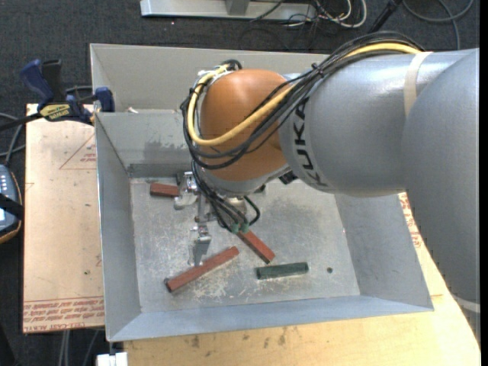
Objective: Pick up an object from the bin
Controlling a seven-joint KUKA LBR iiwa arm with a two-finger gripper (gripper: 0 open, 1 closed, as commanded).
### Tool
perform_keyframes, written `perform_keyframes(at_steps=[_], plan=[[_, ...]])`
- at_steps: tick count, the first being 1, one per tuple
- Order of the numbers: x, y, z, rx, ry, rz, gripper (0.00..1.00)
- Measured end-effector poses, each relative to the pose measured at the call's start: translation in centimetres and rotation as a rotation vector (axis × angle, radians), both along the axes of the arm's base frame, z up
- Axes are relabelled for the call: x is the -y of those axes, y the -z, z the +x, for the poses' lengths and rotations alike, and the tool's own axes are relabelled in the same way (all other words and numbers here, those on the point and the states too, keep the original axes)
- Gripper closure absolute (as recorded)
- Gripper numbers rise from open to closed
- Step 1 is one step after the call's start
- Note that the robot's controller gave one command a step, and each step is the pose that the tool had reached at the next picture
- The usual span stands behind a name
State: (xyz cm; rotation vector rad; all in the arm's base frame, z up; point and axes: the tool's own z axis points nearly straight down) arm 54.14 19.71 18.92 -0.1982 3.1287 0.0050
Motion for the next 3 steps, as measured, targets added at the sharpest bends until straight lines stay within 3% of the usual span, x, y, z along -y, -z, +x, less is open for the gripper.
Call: perform_keyframes(at_steps=[1,2,3], plan=[[-1.6,5.8,-3.0,-0.002,-0.018,-0.002,0.00],[0.3,10.8,-4.2,-0.004,0.036,-0.001,1.00],[0.3,10.8,-4.2,-0.004,0.036,-0.001,1.00]])
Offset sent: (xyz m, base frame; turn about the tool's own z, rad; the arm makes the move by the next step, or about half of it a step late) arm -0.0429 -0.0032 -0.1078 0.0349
